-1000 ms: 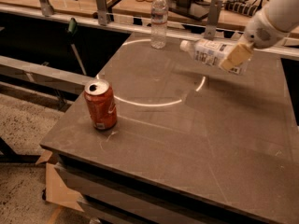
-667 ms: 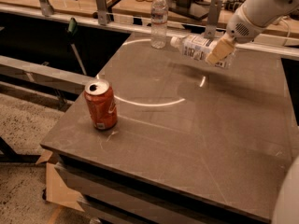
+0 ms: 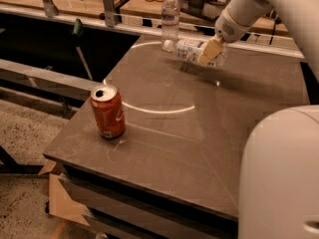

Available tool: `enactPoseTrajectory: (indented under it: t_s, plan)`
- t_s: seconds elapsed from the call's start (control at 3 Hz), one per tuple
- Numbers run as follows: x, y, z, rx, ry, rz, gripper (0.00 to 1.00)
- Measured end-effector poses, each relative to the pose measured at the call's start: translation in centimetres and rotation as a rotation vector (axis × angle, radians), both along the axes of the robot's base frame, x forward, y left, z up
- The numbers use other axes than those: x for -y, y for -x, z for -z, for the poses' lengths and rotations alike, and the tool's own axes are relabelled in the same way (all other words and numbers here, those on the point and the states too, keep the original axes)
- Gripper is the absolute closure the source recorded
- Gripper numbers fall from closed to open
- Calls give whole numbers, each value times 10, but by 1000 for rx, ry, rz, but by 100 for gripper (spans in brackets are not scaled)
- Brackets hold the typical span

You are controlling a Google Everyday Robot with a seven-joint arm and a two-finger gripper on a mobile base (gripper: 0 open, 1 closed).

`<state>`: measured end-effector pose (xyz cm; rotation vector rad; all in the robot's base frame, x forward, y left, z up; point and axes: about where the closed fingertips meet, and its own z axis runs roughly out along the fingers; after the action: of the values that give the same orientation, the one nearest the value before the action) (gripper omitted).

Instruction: Move blue plastic bottle near water bottle

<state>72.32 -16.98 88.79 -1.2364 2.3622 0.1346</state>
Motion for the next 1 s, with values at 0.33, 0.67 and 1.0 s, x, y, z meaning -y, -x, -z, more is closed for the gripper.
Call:
enactPoseTrajectory:
  t_s: [0.33, 0.67, 1.0]
  plan:
    - [-20, -17, 10, -19, 7, -36, 51]
    - [-32, -24, 14, -25, 7, -60, 27]
    - [-41, -24, 17, -33, 12, -84, 4]
